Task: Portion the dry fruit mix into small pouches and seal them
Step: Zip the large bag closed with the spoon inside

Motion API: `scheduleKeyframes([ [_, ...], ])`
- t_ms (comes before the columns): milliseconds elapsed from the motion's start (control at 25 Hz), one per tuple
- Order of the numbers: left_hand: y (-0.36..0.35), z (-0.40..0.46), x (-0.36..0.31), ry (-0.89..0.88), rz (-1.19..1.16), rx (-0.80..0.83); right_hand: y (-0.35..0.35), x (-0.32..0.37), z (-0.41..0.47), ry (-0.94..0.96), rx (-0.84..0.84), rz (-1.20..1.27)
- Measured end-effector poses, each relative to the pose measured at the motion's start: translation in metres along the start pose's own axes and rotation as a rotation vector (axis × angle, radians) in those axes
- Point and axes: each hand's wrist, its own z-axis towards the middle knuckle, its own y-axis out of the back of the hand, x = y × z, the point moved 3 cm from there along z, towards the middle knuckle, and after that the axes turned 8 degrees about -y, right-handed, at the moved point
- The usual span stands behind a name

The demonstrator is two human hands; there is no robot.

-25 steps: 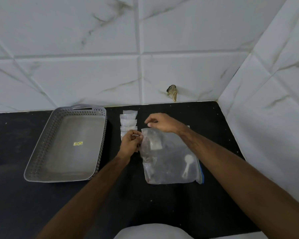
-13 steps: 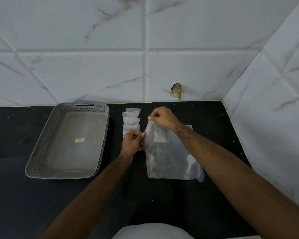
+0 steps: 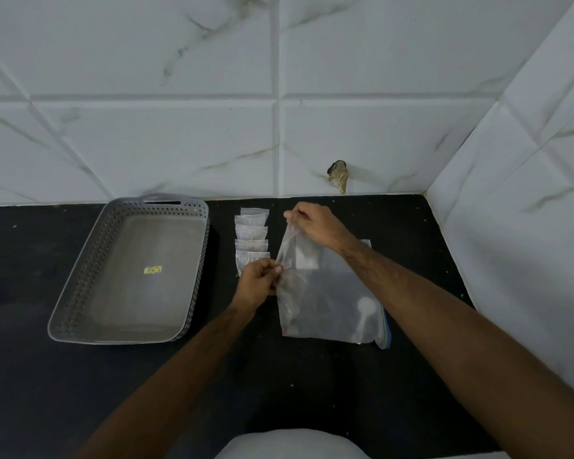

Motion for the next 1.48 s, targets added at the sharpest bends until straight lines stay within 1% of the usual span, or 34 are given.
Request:
scheduleKeyframes([
  [80,0.004,0.0,0.002,0.006,0.017,-0.027,0.009,-0.005,0.001,-0.055,0.187,-0.107],
  [120,0.006,0.001,0.004,0.0,0.034,-0.044,0.014,-0.007,0.001,-0.057,0.246,-0.148],
  [160,0.008,0.002,0.006,-0.008,0.05,-0.054,0.018,-0.008,0.001,-0.048,0.258,-0.169],
  [240,0.008,0.002,0.006,-0.017,0.06,-0.043,0.021,-0.008,-0.001,-0.022,0.209,-0.163],
  [320,0.004,0.0,-0.005,-0.038,0.007,-0.015,0.018,-0.007,-0.004,-0.018,0.2,-0.138],
  [440,0.0,0.01,-0.03,-0.133,0.015,-0.04,0.014,-0.007,-0.008,-0.04,0.284,-0.07],
  [560,-0.002,0.025,-0.049,-0.224,0.122,-0.075,0.015,-0.003,-0.012,-0.03,0.374,-0.056],
  [680,-0.005,0.033,-0.056,-0.28,0.206,-0.092,0.018,-0.004,-0.015,-0.058,0.39,-0.08],
  [800,-0.005,0.032,-0.058,-0.365,0.282,-0.179,0.021,-0.005,-0.018,-0.057,0.386,-0.184],
  [920,-0.005,0.028,-0.056,-0.376,0.27,-0.248,0.022,-0.005,-0.021,-0.043,0.369,-0.177],
  [1000,-0.005,0.028,-0.055,-0.353,0.176,-0.22,0.022,-0.006,-0.022,-0.05,0.345,-0.146],
  [1080,-0.005,0.029,-0.054,-0.311,0.068,-0.134,0.022,-0.008,-0.022,-0.057,0.334,-0.147],
  [1120,-0.004,0.03,-0.054,-0.303,0.065,-0.098,0.022,-0.008,-0.022,-0.053,0.337,-0.155],
  [1200,-0.003,0.029,-0.057,-0.314,0.128,-0.068,0.021,-0.007,-0.023,-0.039,0.355,-0.159],
  [1280,-0.003,0.029,-0.058,-0.337,0.17,-0.078,0.021,-0.005,-0.024,-0.027,0.366,-0.153],
  [1480,-0.006,0.026,-0.061,-0.382,0.301,-0.115,0.017,0.001,-0.025,0.029,0.368,-0.272],
])
